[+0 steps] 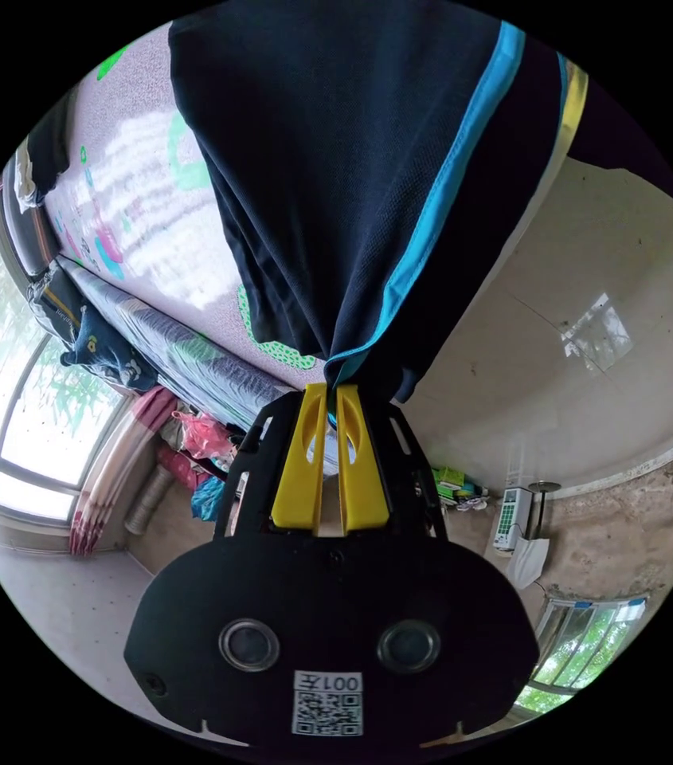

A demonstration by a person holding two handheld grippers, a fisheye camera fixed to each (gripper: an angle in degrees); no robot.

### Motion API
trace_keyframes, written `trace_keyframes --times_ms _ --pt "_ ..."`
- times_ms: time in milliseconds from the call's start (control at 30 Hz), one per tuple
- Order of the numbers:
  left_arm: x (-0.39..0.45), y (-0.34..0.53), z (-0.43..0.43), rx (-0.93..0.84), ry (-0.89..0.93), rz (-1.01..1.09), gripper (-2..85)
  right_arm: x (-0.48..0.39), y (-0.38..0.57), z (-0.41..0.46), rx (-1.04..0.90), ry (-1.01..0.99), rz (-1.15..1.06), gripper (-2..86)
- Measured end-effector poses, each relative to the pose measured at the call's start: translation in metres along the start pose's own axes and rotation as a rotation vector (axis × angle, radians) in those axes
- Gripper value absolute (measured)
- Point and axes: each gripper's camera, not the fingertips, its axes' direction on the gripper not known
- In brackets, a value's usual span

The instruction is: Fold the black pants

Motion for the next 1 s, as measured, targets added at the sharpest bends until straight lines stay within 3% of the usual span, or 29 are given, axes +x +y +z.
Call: trace_keyframes --times_ms 133,233,333,433,633,700,833,1000 --pt "0.005 0.008 0.006 -0.011 -0.007 -0.009 -1.3 0.02 0.009 -0.018 0.067 0.045 -0.053 4.3" --pt "0.011 0.018 0.014 -0.002 -0.003 -0.026 -1.2 0.023 0.033 -0.016 0.094 0.193 -0.184 2.9" --pt "0.022 0.034 0.027 0.027 0.001 -0.042 -1.0 0.0 0.05 0.018 0.058 0.282 -0.382 2.1" --pt "0.037 0.052 0.044 0.094 -0.036 -0.064 -0.7 -0.04 0.052 0.092 -0.05 0.22 -0.575 1.9" --pt "0.062 0.102 0.083 0.297 -0.094 -0.209 -0.9 -0.168 0.085 0.308 -0.323 -0.083 -0.948 2.2" --pt "0.068 0.118 0.094 0.353 -0.095 -0.267 -1.0 -0.225 0.126 0.414 -0.503 -0.156 -1.131 2.7" --pt "0.072 0.158 0.125 0.488 -0.021 -0.45 -1.1 -0.295 0.22 0.578 -0.781 -0.139 -1.475 4.3" --pt "0.052 0.195 0.172 0.596 0.198 -0.64 -1.0 -0.312 0.367 0.782 -1.154 0.089 -1.933 6.7"
